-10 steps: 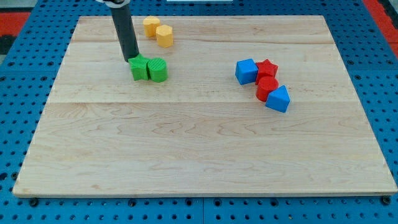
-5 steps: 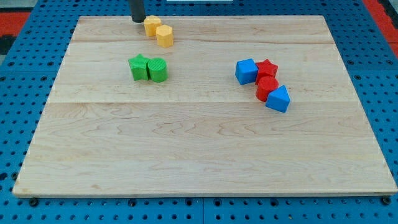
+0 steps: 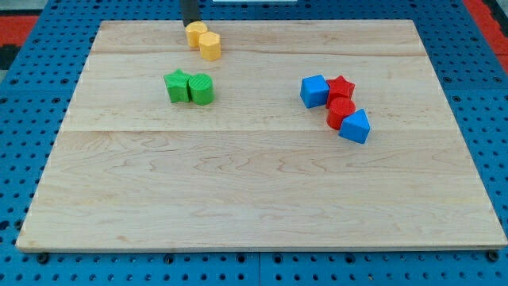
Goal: Push the yellow heart into the yellow hexagon
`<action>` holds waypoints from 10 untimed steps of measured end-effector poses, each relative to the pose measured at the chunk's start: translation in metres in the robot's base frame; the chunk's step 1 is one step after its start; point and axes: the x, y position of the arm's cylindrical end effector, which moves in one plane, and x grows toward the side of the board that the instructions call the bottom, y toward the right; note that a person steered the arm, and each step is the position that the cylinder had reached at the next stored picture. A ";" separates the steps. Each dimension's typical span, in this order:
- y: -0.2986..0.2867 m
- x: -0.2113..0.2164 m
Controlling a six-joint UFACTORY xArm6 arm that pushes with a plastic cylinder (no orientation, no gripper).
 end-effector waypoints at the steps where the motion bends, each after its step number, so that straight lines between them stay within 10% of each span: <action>1: 0.000 0.003; 8: 0.115 0.071; 10: 0.118 0.171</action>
